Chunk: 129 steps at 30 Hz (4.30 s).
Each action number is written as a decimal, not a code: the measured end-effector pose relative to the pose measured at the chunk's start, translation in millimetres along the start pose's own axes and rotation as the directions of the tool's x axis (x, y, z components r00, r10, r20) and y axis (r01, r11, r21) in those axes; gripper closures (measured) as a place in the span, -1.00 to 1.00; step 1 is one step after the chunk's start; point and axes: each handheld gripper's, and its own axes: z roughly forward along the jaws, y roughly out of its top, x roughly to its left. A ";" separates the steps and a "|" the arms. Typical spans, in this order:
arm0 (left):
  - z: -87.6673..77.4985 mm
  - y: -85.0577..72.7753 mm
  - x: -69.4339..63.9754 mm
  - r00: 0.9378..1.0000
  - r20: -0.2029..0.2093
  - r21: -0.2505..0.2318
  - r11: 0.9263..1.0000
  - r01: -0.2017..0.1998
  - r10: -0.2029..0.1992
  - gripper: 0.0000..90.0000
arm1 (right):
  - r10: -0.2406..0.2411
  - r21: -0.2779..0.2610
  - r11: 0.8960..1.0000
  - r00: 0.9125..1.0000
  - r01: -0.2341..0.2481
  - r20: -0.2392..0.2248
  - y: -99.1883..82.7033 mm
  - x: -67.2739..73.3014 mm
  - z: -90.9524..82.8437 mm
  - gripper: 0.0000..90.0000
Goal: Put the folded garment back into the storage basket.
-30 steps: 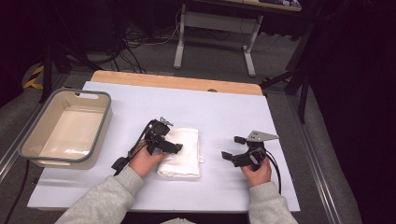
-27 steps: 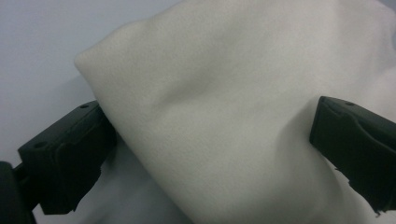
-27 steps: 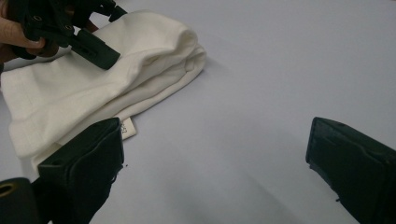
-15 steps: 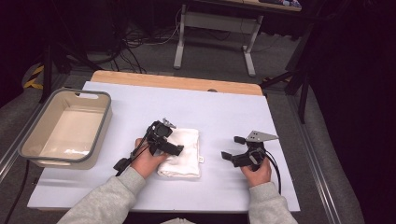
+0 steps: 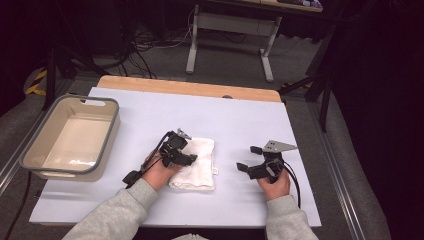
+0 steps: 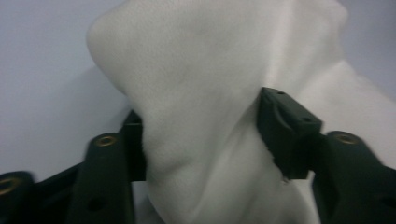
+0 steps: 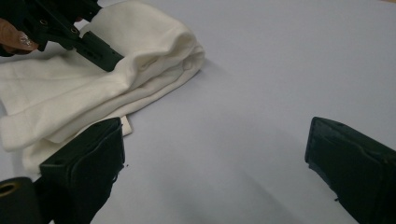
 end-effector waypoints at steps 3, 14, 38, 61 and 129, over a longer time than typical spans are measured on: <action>0.5 0.3 -9.4 0.998 -0.027 -0.001 0.999 -0.049 0.049 0.37 | -0.010 -0.010 1.000 0.999 0.010 0.051 0.4 0.4 -4.0 -0.83; -1.7 2.6 1.9 0.998 0.046 -0.005 0.999 -0.049 0.050 0.40 | -0.030 -0.030 0.999 0.999 0.031 0.030 -0.2 -1.8 -8.9 -0.81; -49.2 25.9 3.8 0.972 0.193 -0.116 0.987 -0.113 0.134 0.42 | -0.063 -0.029 0.998 0.998 0.064 0.025 0.9 0.6 -8.7 -0.90; -114.3 35.4 17.6 0.974 0.144 -0.195 0.970 -0.146 0.175 0.42 | -0.063 -0.031 0.998 0.998 0.063 0.008 0.8 -0.9 -6.6 -0.94; -256.5 -10.4 126.5 0.999 -0.048 -0.240 0.970 -0.036 0.026 0.40 | -0.064 -0.026 0.998 0.998 0.063 -0.008 0.5 -0.3 -4.6 -0.97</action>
